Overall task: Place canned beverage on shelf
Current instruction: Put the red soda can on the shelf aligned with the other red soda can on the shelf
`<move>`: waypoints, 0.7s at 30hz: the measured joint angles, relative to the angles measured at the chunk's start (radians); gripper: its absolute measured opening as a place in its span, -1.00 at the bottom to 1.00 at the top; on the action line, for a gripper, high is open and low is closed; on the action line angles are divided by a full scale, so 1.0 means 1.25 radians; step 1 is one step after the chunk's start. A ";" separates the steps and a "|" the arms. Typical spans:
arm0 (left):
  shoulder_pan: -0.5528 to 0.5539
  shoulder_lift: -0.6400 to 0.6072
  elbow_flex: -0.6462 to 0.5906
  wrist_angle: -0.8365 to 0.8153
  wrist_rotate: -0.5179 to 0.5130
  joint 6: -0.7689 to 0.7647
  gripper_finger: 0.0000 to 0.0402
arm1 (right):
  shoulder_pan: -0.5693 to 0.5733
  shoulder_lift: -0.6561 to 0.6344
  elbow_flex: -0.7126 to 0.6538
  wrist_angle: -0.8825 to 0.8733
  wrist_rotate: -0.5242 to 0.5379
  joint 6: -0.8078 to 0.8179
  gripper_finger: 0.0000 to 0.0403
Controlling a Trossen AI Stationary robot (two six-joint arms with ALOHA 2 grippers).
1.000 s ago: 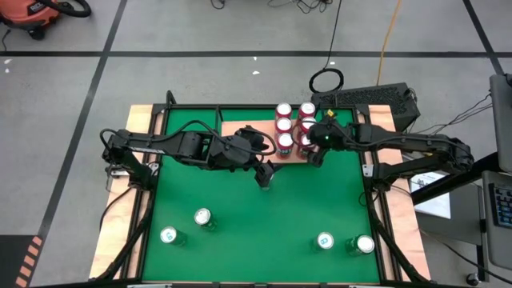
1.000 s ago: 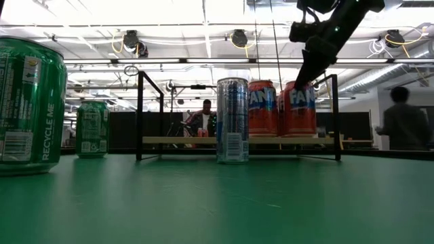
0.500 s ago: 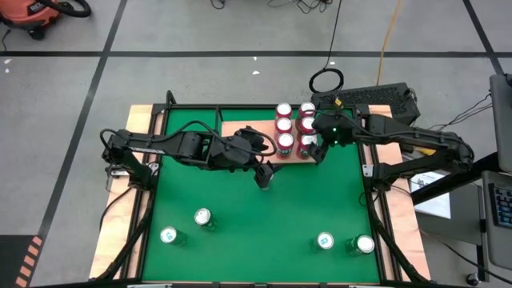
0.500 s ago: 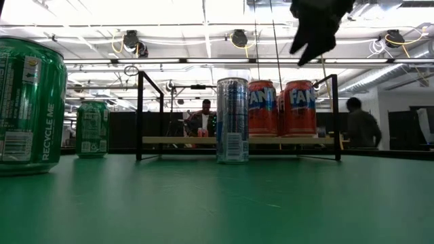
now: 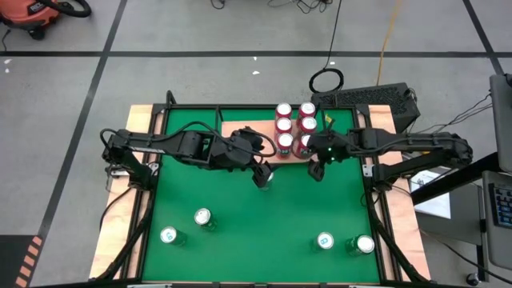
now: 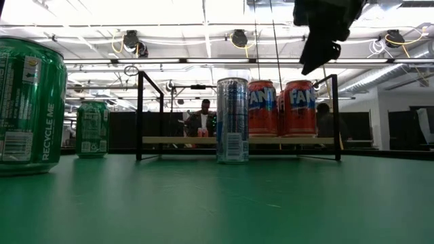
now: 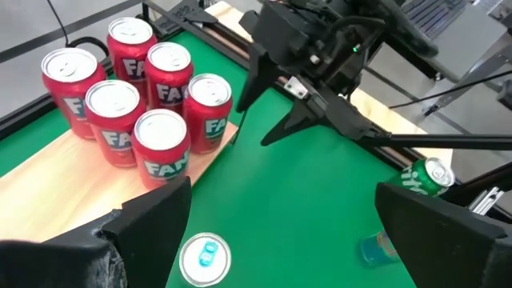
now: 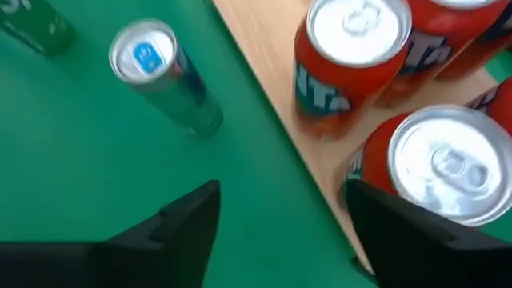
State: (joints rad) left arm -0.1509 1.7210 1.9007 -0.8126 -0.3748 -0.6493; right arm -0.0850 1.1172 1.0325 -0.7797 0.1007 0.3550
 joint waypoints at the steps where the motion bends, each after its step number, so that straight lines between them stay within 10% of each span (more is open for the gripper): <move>1: 0.000 0.000 0.000 -0.003 0.000 0.000 0.97 | 0.003 0.000 -0.005 0.001 0.000 0.000 0.14; 21: -0.002 0.000 0.000 -0.042 0.000 0.000 0.97 | 0.006 0.041 -0.071 0.066 0.048 -0.052 -0.99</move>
State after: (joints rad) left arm -0.1528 1.7210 1.9007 -0.8651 -0.3748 -0.6495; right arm -0.0776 1.1690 0.9440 -0.6972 0.1612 0.2905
